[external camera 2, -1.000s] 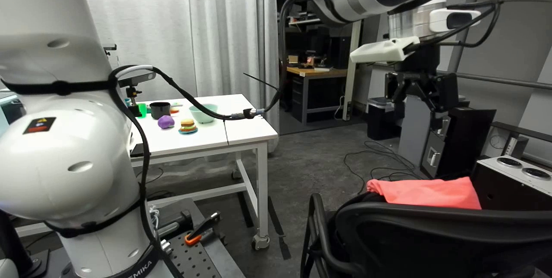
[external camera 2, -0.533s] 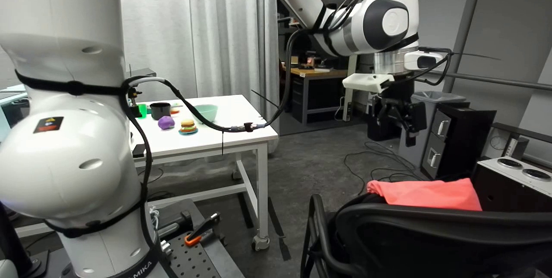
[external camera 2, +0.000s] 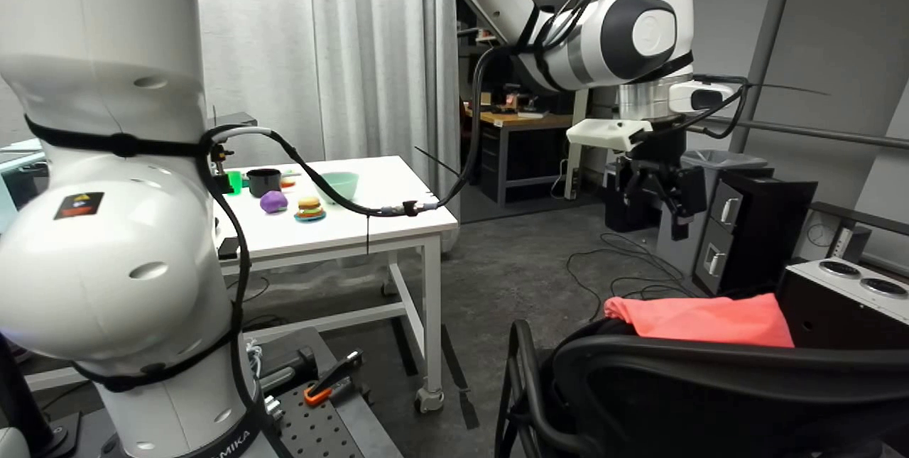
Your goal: Hang the object on the chair
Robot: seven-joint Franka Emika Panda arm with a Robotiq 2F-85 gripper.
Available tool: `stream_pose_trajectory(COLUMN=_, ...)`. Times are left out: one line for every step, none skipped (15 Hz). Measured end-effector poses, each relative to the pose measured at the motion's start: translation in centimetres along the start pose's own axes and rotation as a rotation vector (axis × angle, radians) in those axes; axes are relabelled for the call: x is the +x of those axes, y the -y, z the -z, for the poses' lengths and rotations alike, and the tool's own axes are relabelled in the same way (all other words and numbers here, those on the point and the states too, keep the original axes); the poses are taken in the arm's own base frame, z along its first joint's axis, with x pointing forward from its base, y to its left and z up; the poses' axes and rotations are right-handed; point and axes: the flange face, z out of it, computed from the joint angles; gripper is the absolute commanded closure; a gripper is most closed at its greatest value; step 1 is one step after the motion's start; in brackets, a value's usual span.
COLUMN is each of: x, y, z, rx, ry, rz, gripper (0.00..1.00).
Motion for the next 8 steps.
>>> stream_pose_trajectory(x=0.0, y=-0.3, z=-0.1, rx=-0.005, ry=0.003, rz=-0.002, gripper=0.00)
stream_pose_trajectory(x=0.1, y=-0.7, z=-0.3, rx=-0.011, ry=0.005, rz=-0.007, gripper=0.00)
stream_pose_trajectory(x=0.2, y=-1.5, z=-0.6, rx=-0.021, ry=0.007, rz=-0.015, gripper=0.00)
stream_pose_trajectory(x=0.4, y=-2.4, z=-0.9, rx=-0.033, ry=0.010, rz=-0.024, gripper=0.00)
stream_pose_trajectory(x=0.5, y=-3.5, z=-1.5, rx=-0.047, ry=0.016, rz=-0.036, gripper=0.00)
stream_pose_trajectory(x=0.7, y=-4.7, z=-2.1, rx=-0.060, ry=0.024, rz=-0.050, gripper=0.00)
stream_pose_trajectory(x=0.9, y=-5.9, z=-2.8, rx=-0.070, ry=0.034, rz=-0.067, gripper=0.00)
stream_pose_trajectory(x=1.0, y=-7.0, z=-3.5, rx=-0.081, ry=0.044, rz=-0.084, gripper=0.00)
